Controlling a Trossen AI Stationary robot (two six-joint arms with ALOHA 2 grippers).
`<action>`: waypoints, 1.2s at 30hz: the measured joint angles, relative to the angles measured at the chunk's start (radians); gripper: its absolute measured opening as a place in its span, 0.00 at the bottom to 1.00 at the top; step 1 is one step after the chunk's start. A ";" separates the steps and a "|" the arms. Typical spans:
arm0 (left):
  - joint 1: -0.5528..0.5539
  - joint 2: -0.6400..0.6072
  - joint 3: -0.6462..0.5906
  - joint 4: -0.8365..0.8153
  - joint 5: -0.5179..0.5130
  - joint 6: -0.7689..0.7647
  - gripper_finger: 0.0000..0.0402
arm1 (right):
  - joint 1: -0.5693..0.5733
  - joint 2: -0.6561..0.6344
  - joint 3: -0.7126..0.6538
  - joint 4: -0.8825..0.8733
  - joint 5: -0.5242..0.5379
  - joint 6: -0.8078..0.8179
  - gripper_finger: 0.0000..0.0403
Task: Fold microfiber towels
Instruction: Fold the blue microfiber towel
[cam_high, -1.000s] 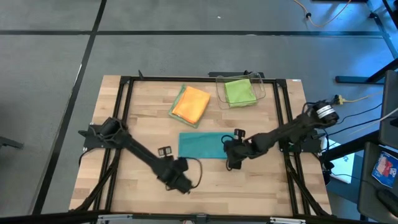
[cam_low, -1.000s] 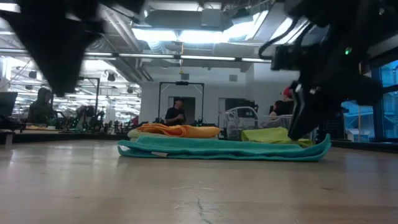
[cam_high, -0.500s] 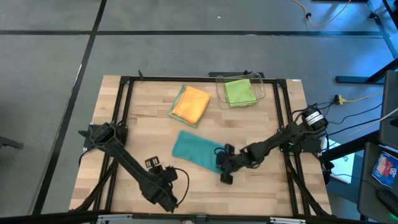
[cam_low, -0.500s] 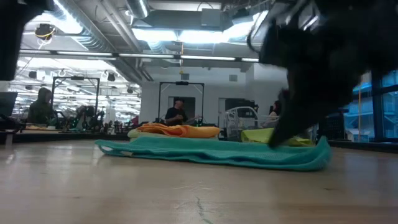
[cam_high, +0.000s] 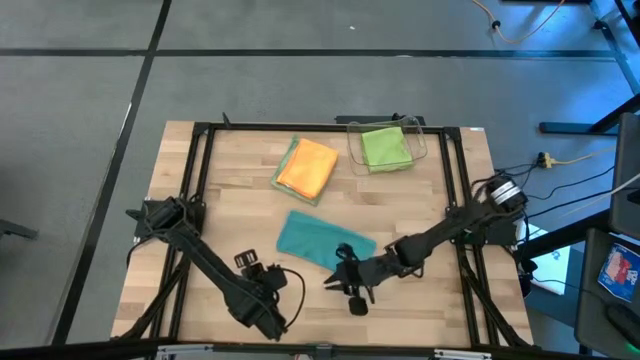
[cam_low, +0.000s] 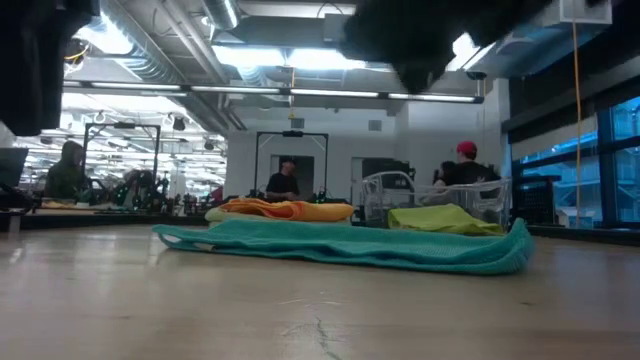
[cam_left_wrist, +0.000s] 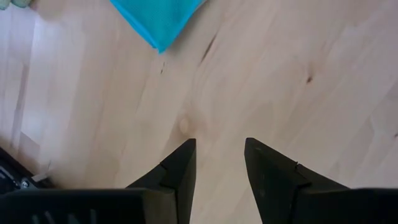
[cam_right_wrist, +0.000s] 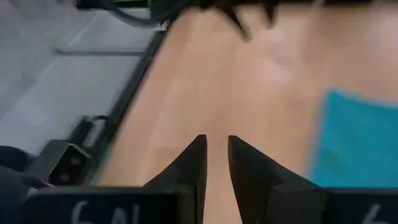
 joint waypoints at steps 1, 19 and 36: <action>0.003 0.000 0.000 0.001 0.000 0.000 0.32 | -0.001 -0.030 0.013 -0.059 0.039 -0.037 0.17; 0.053 0.000 0.000 0.029 -0.055 0.000 0.32 | -0.017 -0.252 -0.155 -0.818 0.355 0.327 0.17; 0.107 0.000 0.000 0.055 -0.059 -0.007 0.32 | -0.033 -0.192 -0.359 -0.301 0.288 0.208 0.17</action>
